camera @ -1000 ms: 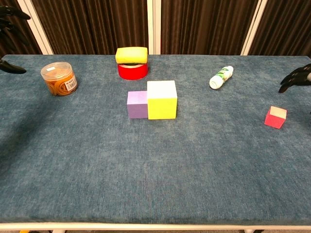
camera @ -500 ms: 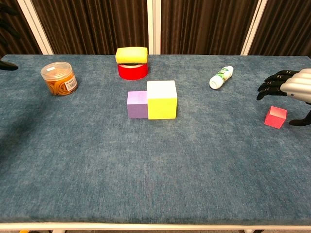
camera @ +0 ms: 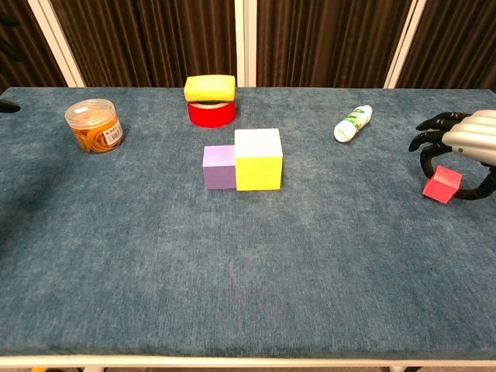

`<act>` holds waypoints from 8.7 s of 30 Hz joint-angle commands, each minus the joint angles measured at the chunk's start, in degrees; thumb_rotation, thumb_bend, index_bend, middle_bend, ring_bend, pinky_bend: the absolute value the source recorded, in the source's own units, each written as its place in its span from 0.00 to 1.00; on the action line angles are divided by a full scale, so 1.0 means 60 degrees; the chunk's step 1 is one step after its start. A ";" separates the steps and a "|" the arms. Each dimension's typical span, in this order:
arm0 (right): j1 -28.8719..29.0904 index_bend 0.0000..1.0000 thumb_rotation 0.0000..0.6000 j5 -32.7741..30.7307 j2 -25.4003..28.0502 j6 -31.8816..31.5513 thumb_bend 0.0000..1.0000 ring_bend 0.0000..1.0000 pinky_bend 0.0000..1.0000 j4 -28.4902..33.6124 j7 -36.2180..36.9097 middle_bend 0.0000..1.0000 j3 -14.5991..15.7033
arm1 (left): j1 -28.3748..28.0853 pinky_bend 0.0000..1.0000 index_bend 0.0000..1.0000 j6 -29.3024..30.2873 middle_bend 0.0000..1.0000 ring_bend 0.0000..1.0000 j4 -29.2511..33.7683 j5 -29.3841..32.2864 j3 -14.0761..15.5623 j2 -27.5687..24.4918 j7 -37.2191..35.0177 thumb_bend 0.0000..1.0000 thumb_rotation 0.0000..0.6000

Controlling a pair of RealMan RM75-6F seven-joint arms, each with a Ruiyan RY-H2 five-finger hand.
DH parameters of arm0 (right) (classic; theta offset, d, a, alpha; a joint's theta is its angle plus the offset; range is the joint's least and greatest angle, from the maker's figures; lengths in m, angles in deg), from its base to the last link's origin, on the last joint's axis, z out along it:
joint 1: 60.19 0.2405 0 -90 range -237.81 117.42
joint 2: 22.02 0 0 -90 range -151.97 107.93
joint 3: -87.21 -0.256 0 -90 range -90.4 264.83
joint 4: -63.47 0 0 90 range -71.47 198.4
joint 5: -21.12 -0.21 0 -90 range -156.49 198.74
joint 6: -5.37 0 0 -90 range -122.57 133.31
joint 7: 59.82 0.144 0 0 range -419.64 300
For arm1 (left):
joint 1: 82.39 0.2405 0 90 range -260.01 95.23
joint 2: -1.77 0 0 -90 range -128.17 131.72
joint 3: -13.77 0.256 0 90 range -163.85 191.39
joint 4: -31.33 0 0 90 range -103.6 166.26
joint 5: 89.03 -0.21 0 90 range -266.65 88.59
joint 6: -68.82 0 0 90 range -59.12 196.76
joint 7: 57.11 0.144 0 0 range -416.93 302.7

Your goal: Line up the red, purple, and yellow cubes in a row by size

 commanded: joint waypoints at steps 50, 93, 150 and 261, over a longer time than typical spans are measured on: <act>0.4421 0.00 1.00 -0.2256 -0.2384 0.2780 0.17 0.00 0.00 0.3378 -0.4946 0.03 -0.2780 | 0.1271 0.54 0.16 -0.0099 0.35 0.34 -0.0168 -0.0871 0.0039 -0.0745 -0.0486 0.01 1.00; -0.1464 0.00 1.00 -0.2343 0.4514 -0.2165 0.16 0.00 0.00 0.6435 -0.2162 0.03 -0.1432 | -0.2128 0.94 0.43 -0.2451 0.78 0.85 -0.0286 0.2186 0.0455 0.3265 0.3625 0.03 1.00; -0.1994 0.00 1.00 -0.2155 0.4791 -0.2361 0.15 0.00 0.00 0.6453 -0.1637 0.03 -0.1780 | -0.4076 0.98 0.62 -0.2547 0.86 0.92 -0.2860 0.4918 -0.0840 0.4260 0.5283 0.23 1.00; -0.2335 0.00 1.00 -0.2402 0.4990 -0.2403 0.17 0.00 0.00 0.6300 -0.1349 0.03 -0.1979 | -0.3895 0.95 0.27 -0.3406 0.81 0.91 -0.5195 0.2290 -0.0586 0.5059 0.3765 0.12 1.00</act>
